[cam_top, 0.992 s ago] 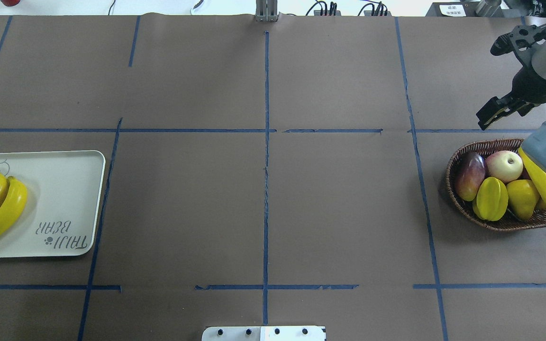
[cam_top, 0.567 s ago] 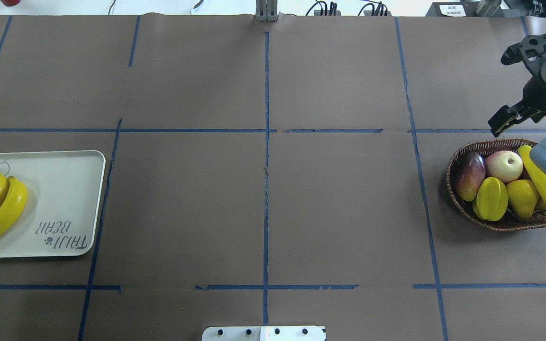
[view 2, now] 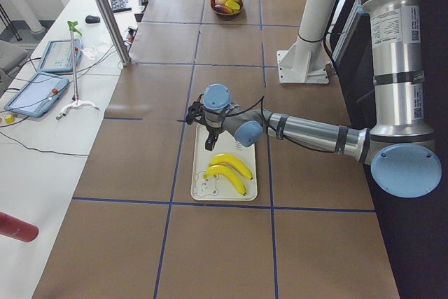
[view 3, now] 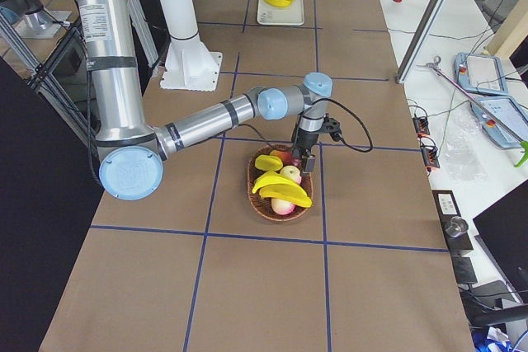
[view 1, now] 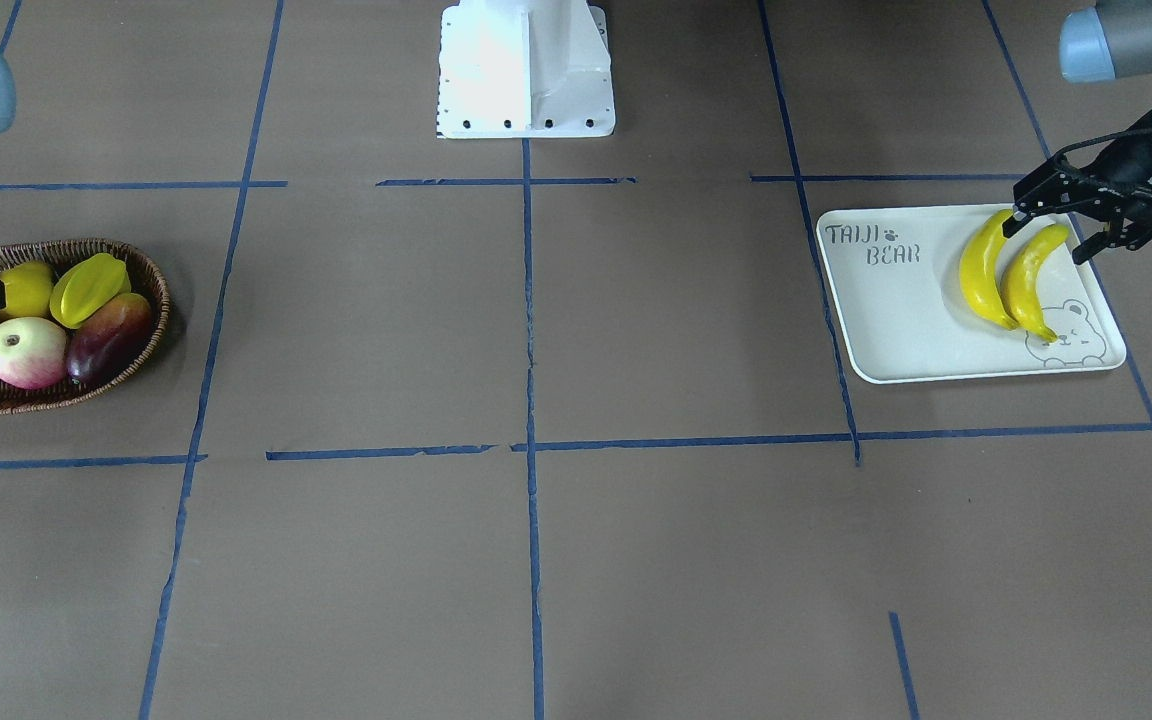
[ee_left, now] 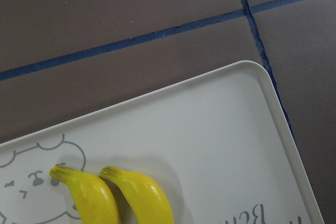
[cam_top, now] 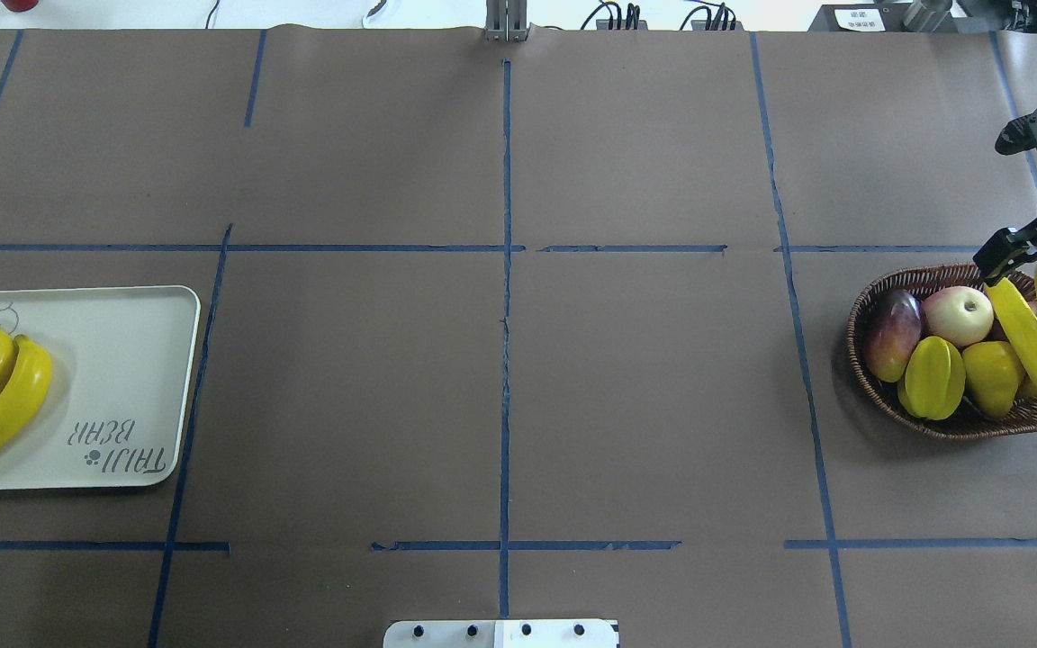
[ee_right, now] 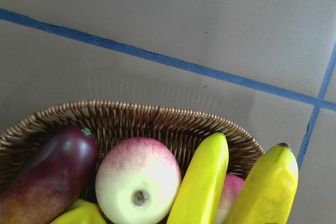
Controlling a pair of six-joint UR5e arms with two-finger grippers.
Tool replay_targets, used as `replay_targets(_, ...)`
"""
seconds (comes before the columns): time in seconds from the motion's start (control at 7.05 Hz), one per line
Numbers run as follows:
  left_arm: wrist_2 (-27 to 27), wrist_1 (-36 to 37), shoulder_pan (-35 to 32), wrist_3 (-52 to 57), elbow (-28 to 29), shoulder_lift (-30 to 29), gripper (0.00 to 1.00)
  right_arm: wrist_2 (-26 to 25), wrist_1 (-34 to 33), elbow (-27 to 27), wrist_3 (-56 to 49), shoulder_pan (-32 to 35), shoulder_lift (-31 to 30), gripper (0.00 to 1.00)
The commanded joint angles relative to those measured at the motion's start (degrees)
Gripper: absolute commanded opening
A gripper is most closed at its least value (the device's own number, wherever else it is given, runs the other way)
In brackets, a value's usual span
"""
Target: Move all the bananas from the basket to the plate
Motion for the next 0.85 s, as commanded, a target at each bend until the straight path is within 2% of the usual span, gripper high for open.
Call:
replay_targets(0.0,0.0,-0.1,-0.1,0.0,-0.1,0.0,1.00,0.7,0.0,-0.1,0.6,2.4,-0.7,0.96)
replay_targets(0.28,0.0,-0.1,0.0,0.0,-0.1,0.0,1.00,1.4,1.6,-0.1,0.6,3.0,-1.6,0.96)
replay_targets(0.43,0.0,-0.1,-0.1,0.0,-0.1,0.0,1.00,1.8,6.3,-0.1,2.0,3.0,-3.8,0.97)
replay_targets(0.71,0.0,-0.1,-0.1,0.1,-0.1,0.1,1.00,3.1,10.7,-0.2,3.5,3.7,-6.6,0.97)
